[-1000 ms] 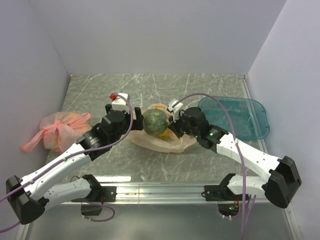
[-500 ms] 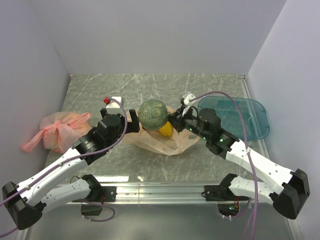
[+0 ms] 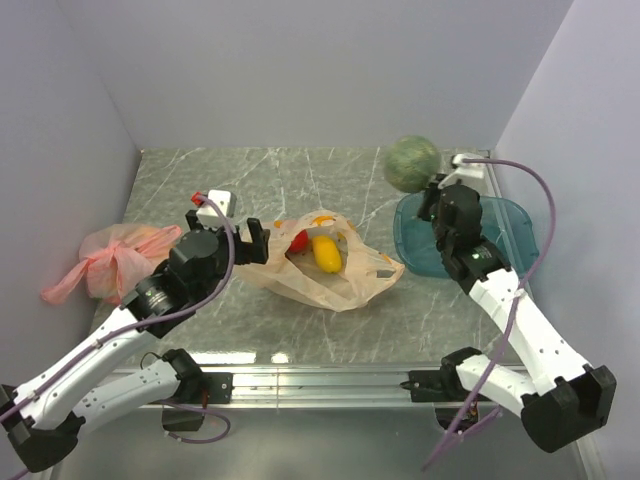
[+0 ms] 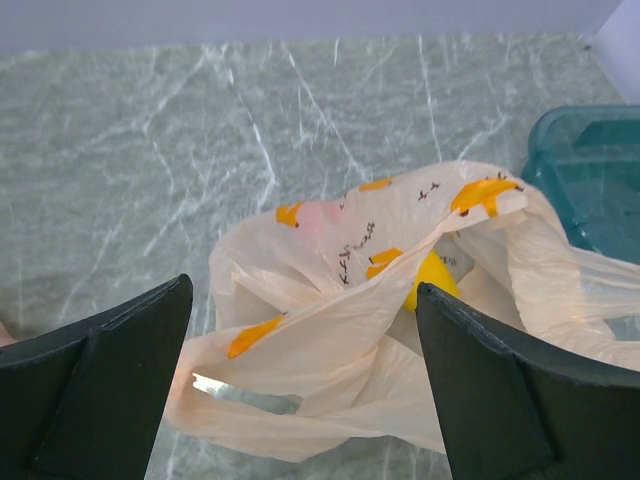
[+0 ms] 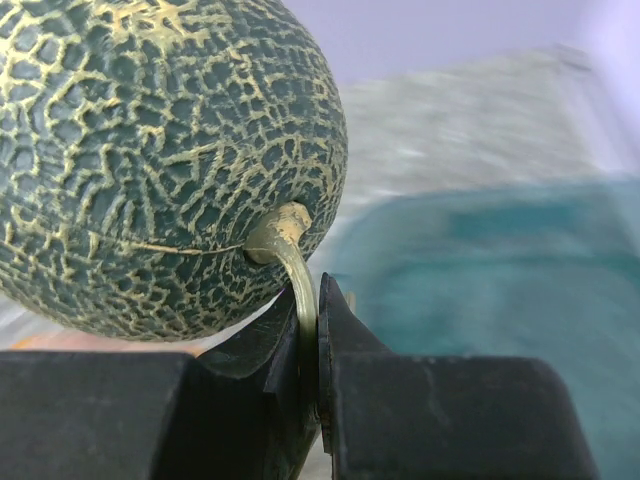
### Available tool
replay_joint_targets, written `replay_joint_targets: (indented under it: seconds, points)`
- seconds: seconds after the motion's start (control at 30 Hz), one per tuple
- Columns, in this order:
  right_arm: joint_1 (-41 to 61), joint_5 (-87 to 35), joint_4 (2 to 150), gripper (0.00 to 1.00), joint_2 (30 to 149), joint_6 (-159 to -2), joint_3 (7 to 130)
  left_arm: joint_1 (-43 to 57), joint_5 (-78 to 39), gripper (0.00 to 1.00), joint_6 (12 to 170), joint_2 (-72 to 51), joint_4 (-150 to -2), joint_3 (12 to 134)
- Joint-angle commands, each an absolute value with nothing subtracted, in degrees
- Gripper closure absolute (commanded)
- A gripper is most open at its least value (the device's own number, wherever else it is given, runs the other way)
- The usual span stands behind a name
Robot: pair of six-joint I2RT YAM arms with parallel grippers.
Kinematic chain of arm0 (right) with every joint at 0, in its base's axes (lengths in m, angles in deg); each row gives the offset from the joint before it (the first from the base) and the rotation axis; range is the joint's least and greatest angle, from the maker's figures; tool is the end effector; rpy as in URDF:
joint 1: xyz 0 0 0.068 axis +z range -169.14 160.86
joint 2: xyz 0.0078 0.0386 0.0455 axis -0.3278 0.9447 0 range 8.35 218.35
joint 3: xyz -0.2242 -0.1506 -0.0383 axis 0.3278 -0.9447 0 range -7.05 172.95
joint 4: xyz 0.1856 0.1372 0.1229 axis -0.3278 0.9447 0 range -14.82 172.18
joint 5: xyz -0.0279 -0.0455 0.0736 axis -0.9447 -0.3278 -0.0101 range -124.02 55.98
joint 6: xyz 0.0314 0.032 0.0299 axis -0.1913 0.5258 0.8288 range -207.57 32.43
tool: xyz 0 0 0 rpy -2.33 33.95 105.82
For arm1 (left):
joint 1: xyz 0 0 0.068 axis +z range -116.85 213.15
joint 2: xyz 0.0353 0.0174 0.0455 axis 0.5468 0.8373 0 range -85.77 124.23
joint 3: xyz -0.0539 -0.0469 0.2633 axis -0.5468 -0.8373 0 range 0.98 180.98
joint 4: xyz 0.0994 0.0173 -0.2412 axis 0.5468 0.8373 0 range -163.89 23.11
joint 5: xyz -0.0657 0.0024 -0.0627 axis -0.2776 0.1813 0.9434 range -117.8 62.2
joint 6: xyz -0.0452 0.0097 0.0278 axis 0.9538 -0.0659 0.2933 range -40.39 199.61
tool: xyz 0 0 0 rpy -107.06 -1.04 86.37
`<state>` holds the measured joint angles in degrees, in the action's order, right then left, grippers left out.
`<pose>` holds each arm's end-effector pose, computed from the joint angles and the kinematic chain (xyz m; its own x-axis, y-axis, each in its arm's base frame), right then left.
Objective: Untie the knot of the plastic bag and take out the fruit
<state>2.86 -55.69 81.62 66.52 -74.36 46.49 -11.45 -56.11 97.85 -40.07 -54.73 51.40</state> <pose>0.2228 0.0759 0.3573 -0.1761 0.1580 -0.9716 0.0290 0.9874 0.1553 0.1378 -0.1121 0.3561 -0.2597 -0.1310 -0.9568 0.2208 0.9565 -0.1909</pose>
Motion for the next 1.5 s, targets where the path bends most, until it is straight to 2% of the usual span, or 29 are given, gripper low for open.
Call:
replay_joint_targets:
  seconds: [0.0,0.2,0.33,0.5,0.6,0.63,0.7,0.73,0.87,1.1,1.2,1.27,1.47]
  points:
    - [-3.56,-65.29,85.63,1.00,65.82,-70.09,47.01,-11.33,-56.45,0.01,93.85,-43.05,-58.85,51.17]
    - [-14.02,-69.87,88.54,1.00,73.29,-65.69,45.43,-11.33,-60.05,0.01,94.11,-43.49,-59.56,47.57]
    - [-18.59,-68.82,88.45,1.00,79.09,-62.97,45.15,-11.33,-60.76,0.01,94.90,-43.23,-60.27,45.10]
    - [-18.96,-69.09,89.77,0.99,88.75,-61.12,47.87,-11.33,-61.37,0.01,94.81,-42.17,-59.74,45.19]
    - [-18.87,-68.12,90.91,0.83,93.50,-59.63,49.63,-11.24,-62.60,0.01,94.55,-42.52,-59.56,44.75]
    - [-18.87,-67.25,91.52,0.73,94.56,-59.54,50.07,-11.24,-63.39,0.01,94.46,-42.61,-59.39,44.58]
    - [-18.87,-66.02,91.79,0.62,96.24,-59.10,50.43,-11.24,-63.83,0.01,94.46,-42.70,-59.39,44.49]
    - [-18.87,-64.88,91.62,0.53,96.41,-59.01,50.34,-11.24,-64.01,0.01,94.46,-42.79,-59.39,44.58]
    - [-18.87,-61.19,91.79,0.41,94.05,-59.10,49.29,-11.15,-63.83,0.01,94.38,-42.61,-59.47,44.40]
    - [-10.63,-60.12,94.60,0.38,82.46,-64.70,51.30,-11.06,-63.66,0.01,94.29,-41.38,-58.95,44.67]
    - [-3.42,-59.16,94.52,0.38,76.65,-67.96,53.50,-10.80,-63.57,0.01,94.02,-41.03,-58.95,44.66]
    - [2.38,-53.46,92.33,0.38,72.97,-72.27,53.94,-10.71,-63.04,0.01,93.67,-40.68,-59.21,44.58]
    - [20.19,-42.92,85.74,0.43,70.04,-78.69,53.33,-10.45,-59.80,0.01,93.15,-38.14,-59.12,44.93]
